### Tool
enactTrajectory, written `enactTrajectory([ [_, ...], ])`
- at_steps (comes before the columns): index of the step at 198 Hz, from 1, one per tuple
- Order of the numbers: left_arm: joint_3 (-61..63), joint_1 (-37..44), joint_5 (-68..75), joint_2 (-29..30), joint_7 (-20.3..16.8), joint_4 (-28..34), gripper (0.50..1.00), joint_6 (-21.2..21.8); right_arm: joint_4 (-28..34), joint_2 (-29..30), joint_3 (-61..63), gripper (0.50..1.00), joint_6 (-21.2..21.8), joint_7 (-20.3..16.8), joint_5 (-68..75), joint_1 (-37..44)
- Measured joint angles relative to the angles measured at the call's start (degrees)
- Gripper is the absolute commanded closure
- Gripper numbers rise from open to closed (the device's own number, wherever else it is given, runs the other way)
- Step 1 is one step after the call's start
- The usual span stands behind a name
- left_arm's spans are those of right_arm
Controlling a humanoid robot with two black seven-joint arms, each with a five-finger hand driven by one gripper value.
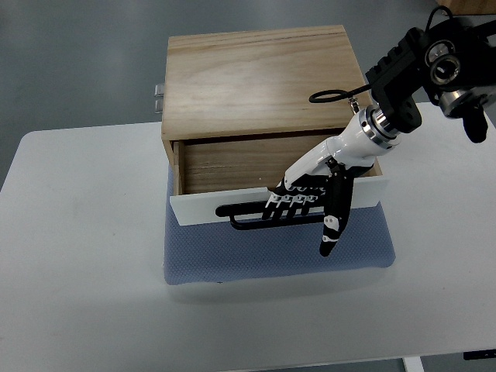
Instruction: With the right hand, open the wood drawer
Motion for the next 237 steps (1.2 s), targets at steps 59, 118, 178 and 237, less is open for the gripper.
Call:
enactTrajectory([
  [59,0.00,0.00,0.00,0.00,0.00,0.01,0.500,0.00,1.69,-1.35,0.05,0.558,0.01,0.21,0.04,1.23],
  [118,0.00,0.00,0.00,0.00,0.00,0.00,0.500,0.00,2.44,-2.16,0.10,0.558,-0.01,0.35,0.17,2.58],
  [178,0.00,0.00,0.00,0.00,0.00,0.00,0.500,0.00,2.48,-4.83,0.87,0.558,-0.02,0.70,1.80,4.77],
  [237,0.00,0.00,0.00,0.00,0.00,0.00,0.500,0.00,-4.89,-11.75,7.43,0.558,-0.02,0.98,10.83,3.95],
])
